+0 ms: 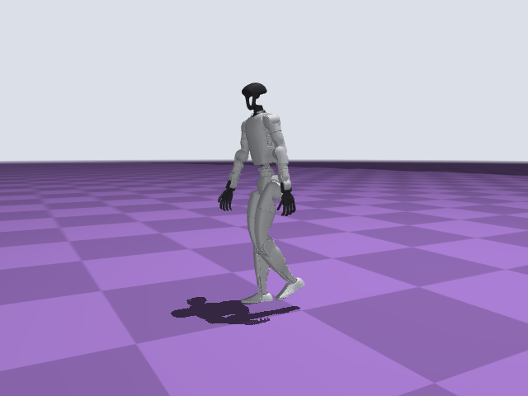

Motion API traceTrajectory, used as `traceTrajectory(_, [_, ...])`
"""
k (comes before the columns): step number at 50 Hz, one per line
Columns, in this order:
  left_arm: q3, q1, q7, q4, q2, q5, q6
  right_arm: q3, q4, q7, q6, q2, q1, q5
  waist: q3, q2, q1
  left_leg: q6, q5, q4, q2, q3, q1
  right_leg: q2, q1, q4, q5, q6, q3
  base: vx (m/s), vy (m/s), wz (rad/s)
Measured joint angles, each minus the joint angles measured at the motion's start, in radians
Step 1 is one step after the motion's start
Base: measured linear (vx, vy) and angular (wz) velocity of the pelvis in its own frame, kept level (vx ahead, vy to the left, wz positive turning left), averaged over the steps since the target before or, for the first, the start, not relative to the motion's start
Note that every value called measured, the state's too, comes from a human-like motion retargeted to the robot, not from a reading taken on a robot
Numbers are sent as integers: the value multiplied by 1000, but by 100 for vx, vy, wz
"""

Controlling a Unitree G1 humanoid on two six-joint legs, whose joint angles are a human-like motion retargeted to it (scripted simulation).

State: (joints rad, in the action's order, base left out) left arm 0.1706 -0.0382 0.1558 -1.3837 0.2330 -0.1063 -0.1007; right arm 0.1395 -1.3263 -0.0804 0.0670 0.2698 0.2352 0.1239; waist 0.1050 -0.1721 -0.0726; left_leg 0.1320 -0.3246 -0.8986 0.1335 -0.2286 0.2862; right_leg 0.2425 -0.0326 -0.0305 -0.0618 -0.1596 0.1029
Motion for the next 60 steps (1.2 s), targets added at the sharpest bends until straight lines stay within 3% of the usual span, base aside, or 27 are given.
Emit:
traceTrajectory(5, [17,-156,26,94,-11,-202,18,50,143,-23,-27,-3,104,44,30,-1,-117,-32,89,415,1,-19,9,-40,48,9,-46,-12,-79,52,-5,-99])
traceTrajectory(11, [33,-229,39,146,-35,-236,20,61,244,-28,-47,6,202,27,60,98,-192,-141,294,903,-115,-98,-52,-166,180,2,-114,-4,-116,57,5,-58])
traceTrajectory(15, [19,-208,51,132,-55,-213,36,69,250,-17,-64,0,226,8,65,114,-195,-220,218,986,-136,-145,-31,-180,257,5,-148,-20,-124,59,12,-15])
traceTrajectory(20, [-1,-72,28,63,-61,-227,53,85,206,7,-67,-14,180,-45,38,104,-192,-223,194,986,-140,-162,-56,-178,291,53,-148,-9,-142,62,16,-9])
traceTrajectory(25, [26,104,-26,-13,-53,-221,90,109,142,15,-85,-34,15,-60,0,124,-151,-217,216,986,-148,-135,-153,-203,312,194,-19,26,-149,70,23,22])
traceTrajectory(30, [83,280,-64,-17,-20,-171,116,136,97,41,-94,-51,-199,-69,-62,166,-66,-205,138,963,-180,-52,-224,-248,87,690,197,47,-89,65,22,53])
traceTrajectory(32, [96,360,-84,6,0,-152,107,134,89,44,-82,-53,-266,-66,-75,175,-30,-213,106,948,-184,-26,-238,-244,-38,877,201,74,-58,57,17,58])
traceTrajectory(36, [100,520,-110,61,35,-121,92,131,76,59,-68,-47,-369,-52,-74,197,51,-236,58,918,-180,28,-270,-217,-225,1035,87,153,1,53,14,70])
traceTrajectory(40, [93,645,-123,139,55,-141,105,132,65,81,-67,-40,-433,-31,-59,221,142,-244,24,894,-170,96,-309,-205,-321,919,3,187,43,52,9,91])
traceTrajectory(43, [92,702,-129,215,65,-180,123,127,61,96,-62,-39,-453,-15,-38,222,206,-239,-3,883,-151,147,-349,-198,-327,679,-5,179,60,54,2,97])
traceTrajectory(47, [102,736,-141,318,70,-250,135,111,64,97,-28,-40,-445,-3,3,175,276,-223,-48,868,-83,213,-430,-161,-257,233,133,123,59,58,-5,92])
traceTrajectory(50, [107,736,-154,367,70,-262,127,98,67,98,11,-52,-412,-37,42,129,297,-215,-85,864,-45,245,-515,-134,-210,-23,227,38,90,63,-11,47])
traceTrajectory(54, [107,685,-121,355,49,-191,120,83,48,120,16,-69,-343,-106,46,123,273,-218,-104,862,-55,248,-584,-147,-250,-57,117,-51,146,65,-14,0])
traceTrajectory(57, [113,608,-79,294,20,-129,110,72,16,129,11,-69,-278,-147,19,126,247,-212,-74,847,-55,262,-614,-149,-232,-57,119,-61,162,71,-16,0])
traceTrajectory(60, [120,497,-36,200,-8,-48,94,66,-18,131,7,-62,-206,-170,-13,115,213,-198,20,799,-38,288,-637,-133,-177,-57,159,-58,168,76,-18,-3])
